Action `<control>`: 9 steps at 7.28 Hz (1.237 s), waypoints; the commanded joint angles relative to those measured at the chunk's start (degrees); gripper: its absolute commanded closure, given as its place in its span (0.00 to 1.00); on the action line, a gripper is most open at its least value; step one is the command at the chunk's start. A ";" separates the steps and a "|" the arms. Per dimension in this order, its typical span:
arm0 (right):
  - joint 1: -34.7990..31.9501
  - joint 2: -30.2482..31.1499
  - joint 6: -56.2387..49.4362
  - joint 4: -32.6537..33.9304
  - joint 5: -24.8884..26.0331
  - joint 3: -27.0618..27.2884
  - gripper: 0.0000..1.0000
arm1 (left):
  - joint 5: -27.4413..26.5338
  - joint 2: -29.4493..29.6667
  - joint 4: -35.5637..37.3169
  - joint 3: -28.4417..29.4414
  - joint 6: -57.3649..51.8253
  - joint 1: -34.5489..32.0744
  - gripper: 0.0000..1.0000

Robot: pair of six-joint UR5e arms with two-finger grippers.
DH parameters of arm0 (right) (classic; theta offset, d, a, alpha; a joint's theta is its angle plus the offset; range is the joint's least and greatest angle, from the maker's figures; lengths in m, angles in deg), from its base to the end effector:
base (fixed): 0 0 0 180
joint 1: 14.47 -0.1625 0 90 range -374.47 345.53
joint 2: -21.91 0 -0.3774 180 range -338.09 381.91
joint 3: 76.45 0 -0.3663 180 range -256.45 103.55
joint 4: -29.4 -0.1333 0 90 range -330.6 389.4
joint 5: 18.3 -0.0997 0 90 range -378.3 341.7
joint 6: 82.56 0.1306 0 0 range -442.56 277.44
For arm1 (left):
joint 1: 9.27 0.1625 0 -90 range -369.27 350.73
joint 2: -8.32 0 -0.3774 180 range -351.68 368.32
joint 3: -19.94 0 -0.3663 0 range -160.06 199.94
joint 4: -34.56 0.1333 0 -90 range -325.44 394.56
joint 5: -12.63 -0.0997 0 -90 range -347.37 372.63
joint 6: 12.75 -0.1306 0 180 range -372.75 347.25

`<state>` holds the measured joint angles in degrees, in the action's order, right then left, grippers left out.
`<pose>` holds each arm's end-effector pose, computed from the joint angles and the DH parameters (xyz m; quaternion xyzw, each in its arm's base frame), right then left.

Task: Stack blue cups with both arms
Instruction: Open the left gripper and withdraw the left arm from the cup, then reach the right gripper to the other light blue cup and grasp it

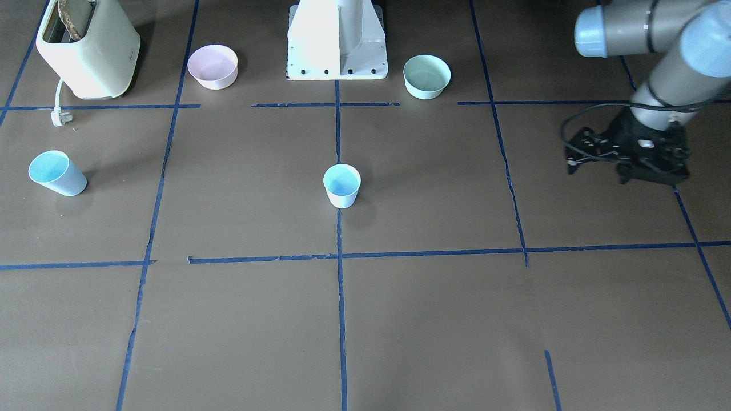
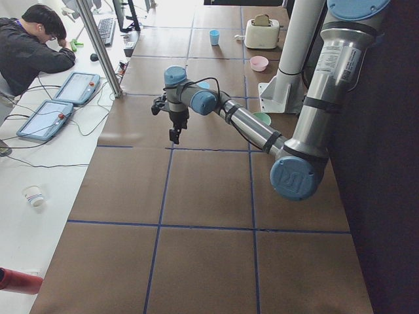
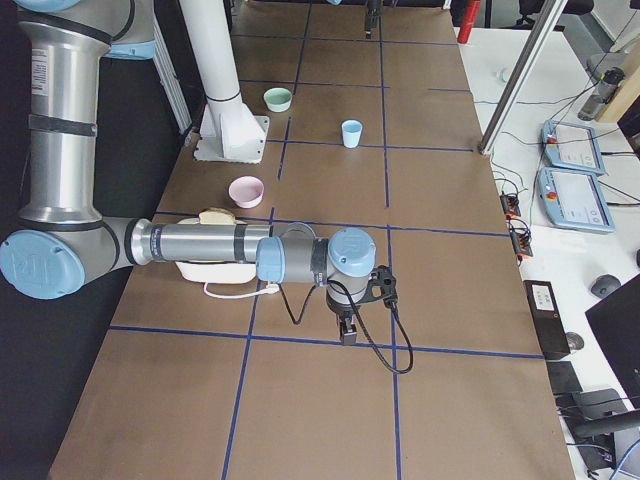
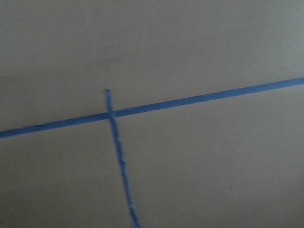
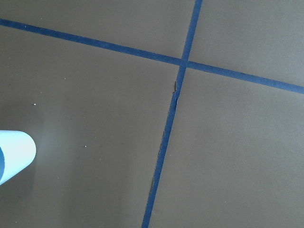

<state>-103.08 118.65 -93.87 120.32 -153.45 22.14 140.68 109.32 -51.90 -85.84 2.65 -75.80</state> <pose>0.0304 -0.4239 0.6159 0.0407 -0.3818 -0.1052 0.9173 0.1631 -0.5083 0.4231 0.0733 0.3645 0.1307 0.9191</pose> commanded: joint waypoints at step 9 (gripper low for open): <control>21.17 2.31 44.07 -28.60 1.38 3.10 0.00 | 9.50 -14.52 -2.75 12.00 -24.97 -25.66 0.00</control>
<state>-85.15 120.51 -53.30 94.13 -152.55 25.18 150.11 94.85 -54.53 -73.78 -22.38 -101.43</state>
